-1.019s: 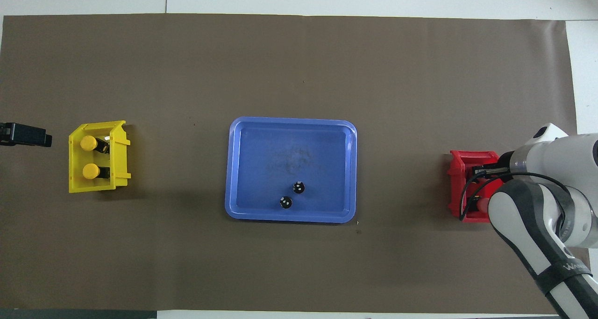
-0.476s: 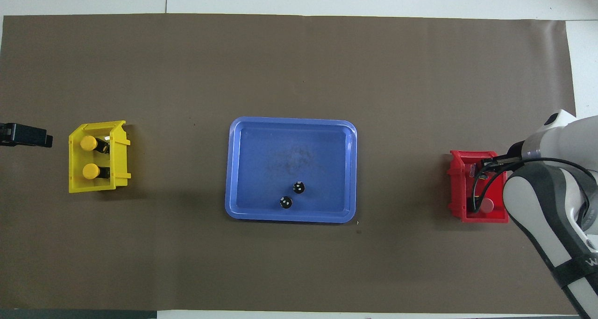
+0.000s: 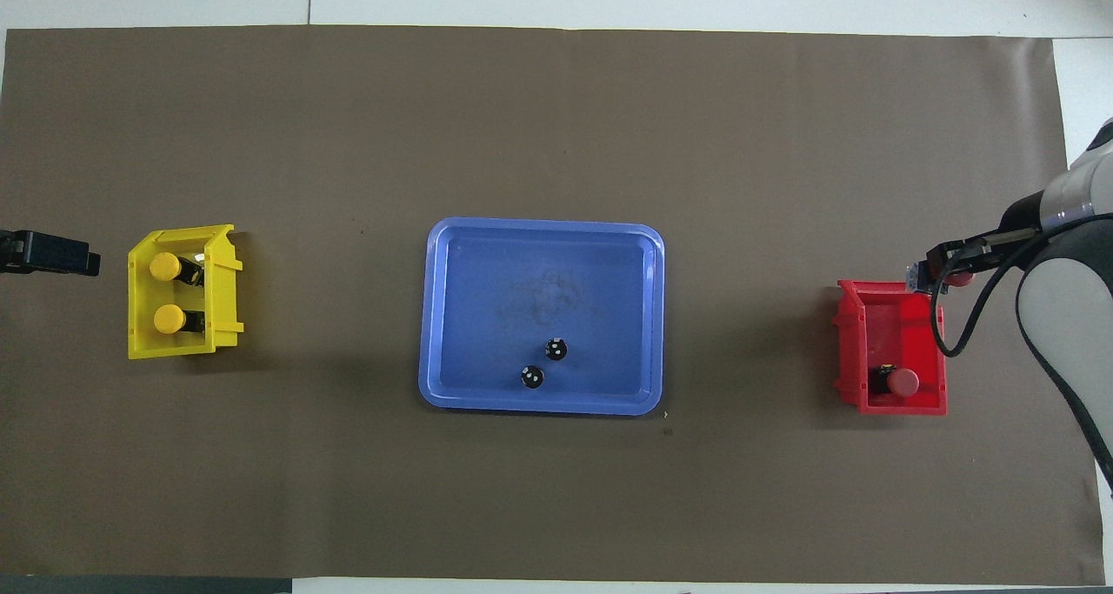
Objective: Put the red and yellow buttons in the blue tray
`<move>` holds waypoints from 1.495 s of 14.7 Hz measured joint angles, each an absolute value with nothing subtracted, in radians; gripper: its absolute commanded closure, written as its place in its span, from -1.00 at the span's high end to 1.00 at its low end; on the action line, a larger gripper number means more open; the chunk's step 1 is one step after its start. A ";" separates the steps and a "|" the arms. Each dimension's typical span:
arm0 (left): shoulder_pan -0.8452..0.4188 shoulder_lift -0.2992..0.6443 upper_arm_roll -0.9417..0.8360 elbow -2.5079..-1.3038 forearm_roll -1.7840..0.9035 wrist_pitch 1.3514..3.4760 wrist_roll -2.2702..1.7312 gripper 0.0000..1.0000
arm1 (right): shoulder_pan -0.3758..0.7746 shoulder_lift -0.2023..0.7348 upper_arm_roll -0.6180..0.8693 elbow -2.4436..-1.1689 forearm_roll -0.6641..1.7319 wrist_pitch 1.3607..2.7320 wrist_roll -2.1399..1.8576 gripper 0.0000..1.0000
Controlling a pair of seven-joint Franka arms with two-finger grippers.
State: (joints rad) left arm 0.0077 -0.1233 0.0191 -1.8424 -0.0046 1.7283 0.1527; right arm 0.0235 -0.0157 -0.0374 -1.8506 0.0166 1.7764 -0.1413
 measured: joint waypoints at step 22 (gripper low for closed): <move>0.018 0.012 0.020 -2.074 -0.004 2.105 0.153 0.29 | 0.633 0.438 -0.030 -1.685 0.053 2.152 0.567 0.10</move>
State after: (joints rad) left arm 0.0178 0.0121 0.0197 -2.0738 -0.0045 2.1055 0.1527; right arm 0.6327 0.4382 -0.0298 -1.6850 0.0535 2.1521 0.5666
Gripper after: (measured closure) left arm 0.352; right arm 0.581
